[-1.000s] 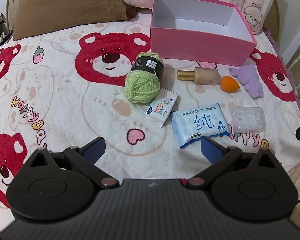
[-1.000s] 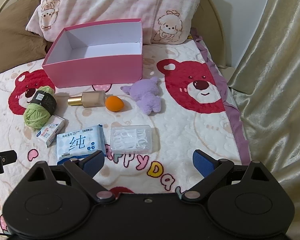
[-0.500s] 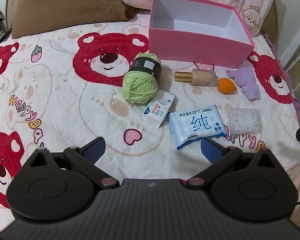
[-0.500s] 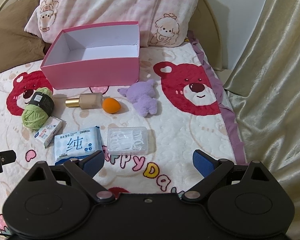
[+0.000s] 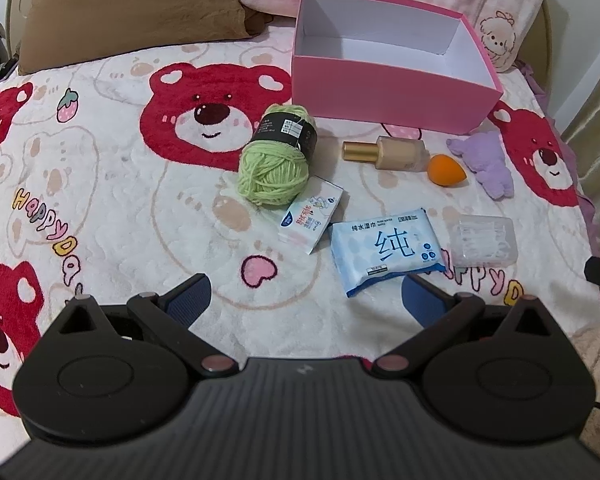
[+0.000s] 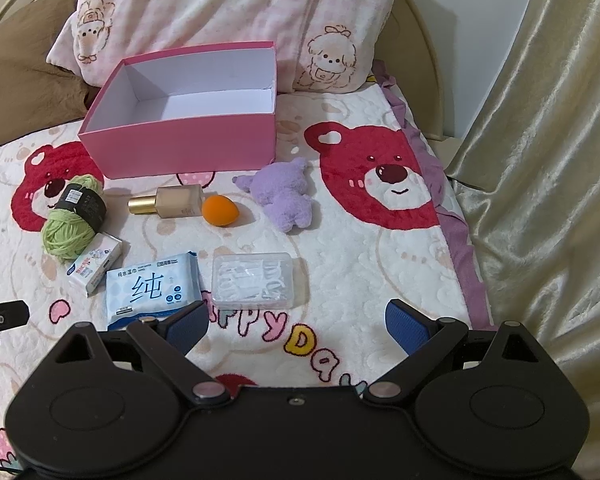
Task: Organize objects
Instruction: 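Move the right tool toward the clear plastic floss box, then grasp the clear plastic floss box with the right gripper, then carry the floss box into the pink box and lower it, then open the right gripper and withdraw from the pink box, then reach the right gripper to the blue wet-wipes pack and grasp it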
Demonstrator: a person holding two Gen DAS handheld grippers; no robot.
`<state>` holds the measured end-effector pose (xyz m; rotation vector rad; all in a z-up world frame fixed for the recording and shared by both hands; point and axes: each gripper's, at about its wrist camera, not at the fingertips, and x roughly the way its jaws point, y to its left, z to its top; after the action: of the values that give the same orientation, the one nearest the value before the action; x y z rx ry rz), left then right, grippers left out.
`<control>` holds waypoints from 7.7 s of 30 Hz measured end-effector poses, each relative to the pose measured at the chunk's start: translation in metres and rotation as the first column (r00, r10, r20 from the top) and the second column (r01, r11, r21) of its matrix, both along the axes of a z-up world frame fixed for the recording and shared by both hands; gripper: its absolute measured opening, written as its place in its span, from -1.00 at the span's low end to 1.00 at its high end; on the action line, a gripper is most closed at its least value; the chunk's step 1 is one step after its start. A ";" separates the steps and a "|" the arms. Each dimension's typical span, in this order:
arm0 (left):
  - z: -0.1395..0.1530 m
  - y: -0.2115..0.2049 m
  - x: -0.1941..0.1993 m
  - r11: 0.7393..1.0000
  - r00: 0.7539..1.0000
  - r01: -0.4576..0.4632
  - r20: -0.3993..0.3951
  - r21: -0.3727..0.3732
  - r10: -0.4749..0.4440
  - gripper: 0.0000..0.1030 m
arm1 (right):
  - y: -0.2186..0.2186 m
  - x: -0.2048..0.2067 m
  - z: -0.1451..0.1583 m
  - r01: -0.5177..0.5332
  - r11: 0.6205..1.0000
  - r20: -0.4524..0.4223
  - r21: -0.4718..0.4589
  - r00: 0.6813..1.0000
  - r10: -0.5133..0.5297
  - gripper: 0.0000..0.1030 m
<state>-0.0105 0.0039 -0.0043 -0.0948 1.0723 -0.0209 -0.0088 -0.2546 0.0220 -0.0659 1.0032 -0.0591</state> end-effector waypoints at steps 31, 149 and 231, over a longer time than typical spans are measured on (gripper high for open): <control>0.036 -0.020 0.002 0.990 0.988 0.137 0.068 0.008 -0.138 0.94 | -0.015 0.002 0.036 -0.123 0.992 0.094 0.018 0.988 0.120 0.89; -0.060 -0.055 0.390 0.954 0.990 0.140 0.041 -0.267 -0.134 0.06 | 0.099 0.388 -0.112 -0.488 0.871 -0.113 0.062 0.863 0.492 0.30; 0.025 -0.005 0.080 0.916 0.918 0.391 -0.030 -0.090 -0.395 0.72 | 0.040 0.041 -0.001 -0.619 0.708 0.049 0.341 0.763 0.644 0.66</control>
<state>0.0694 -0.0011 0.0206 0.0486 1.1246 -0.4294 0.0318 -0.2141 0.0206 -0.0958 1.0059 0.7636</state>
